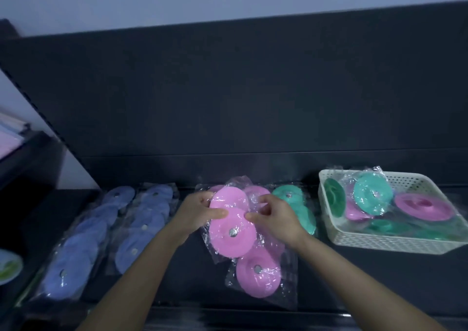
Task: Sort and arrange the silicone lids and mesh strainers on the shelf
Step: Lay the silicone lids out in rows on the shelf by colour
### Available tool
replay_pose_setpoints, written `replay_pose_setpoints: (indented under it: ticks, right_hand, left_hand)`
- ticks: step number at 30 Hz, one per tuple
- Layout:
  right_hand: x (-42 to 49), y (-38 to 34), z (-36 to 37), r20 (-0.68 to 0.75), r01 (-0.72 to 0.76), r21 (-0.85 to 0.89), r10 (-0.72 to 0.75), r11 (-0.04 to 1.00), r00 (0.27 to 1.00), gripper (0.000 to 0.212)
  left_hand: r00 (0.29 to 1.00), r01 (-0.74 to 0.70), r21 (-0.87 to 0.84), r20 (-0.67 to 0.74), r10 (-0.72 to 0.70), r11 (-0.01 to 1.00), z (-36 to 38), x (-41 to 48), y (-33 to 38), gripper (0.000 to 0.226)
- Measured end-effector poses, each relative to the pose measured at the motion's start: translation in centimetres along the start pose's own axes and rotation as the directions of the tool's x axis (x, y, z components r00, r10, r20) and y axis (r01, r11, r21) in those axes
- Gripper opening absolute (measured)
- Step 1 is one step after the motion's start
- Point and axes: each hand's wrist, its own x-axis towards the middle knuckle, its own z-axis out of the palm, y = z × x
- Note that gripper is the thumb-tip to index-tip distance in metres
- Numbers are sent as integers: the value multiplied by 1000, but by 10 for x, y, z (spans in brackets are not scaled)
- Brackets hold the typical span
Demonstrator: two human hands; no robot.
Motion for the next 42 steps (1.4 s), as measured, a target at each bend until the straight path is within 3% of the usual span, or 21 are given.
replay_pose_setpoints:
  ticks: [2, 6, 13, 14, 17, 22, 25, 28, 31, 33, 35, 37, 42]
  right_hand:
    - [2, 0, 22, 11, -15, 50, 15, 999, 1000, 20]
    - [10, -1, 55, -43, -54, -28, 53, 998, 998, 27]
    - [24, 3, 80, -95, -55, -251, 32, 966, 995, 36]
    - [26, 4, 82, -103, -60, -262, 34, 963, 994, 36]
    - [30, 5, 87, -106, -62, -313, 30, 948, 994, 35]
    - [33, 10, 93, -126, -86, -362, 42, 928, 991, 25]
    - [37, 13, 94, -143, -115, -370, 65, 922, 988, 16]
    - [38, 12, 95, -184, -85, -519, -14, 851, 983, 15]
    - [37, 15, 98, -78, 52, -759, -169, 649, 982, 64]
    - [36, 15, 102, 44, 181, -811, -250, 556, 967, 72]
    - [37, 17, 106, 175, 255, -783, -193, 567, 965, 69]
    - [37, 18, 105, 241, 238, -770, -75, 592, 968, 68]
    - [40, 20, 114, 200, 203, -783, -71, 589, 977, 72]
  left_hand:
    - [1000, -3, 36, -15, 4, 999, -12, 7, -10, 21]
    - [996, 23, 46, -93, -19, 999, -29, 17, -25, 42]
    - [1000, 26, 62, 8, -27, 998, -44, 45, -47, 15]
    - [1000, 19, 89, 14, -20, 996, -45, 50, -49, 10]
    - [998, -54, 243, 34, 47, 969, -48, 68, -54, 25]
    - [990, -135, 405, 98, 104, 904, -49, 88, -54, 15]
    - [989, -134, 468, 5, 149, 873, -42, 89, -54, 25]
    - [978, -79, 553, -118, 172, 829, -40, 85, -58, 34]
    - [985, -28, 626, -117, 130, 779, -41, 77, -64, 40]
    - [993, -39, 633, -58, 98, 773, -42, 74, -67, 44]
    - [997, -74, 622, 19, 79, 780, -42, 72, -69, 46]
    - [995, -101, 628, 62, 80, 772, -43, 73, -71, 49]
    - [996, -86, 637, 52, 68, 766, -46, 75, -71, 43]
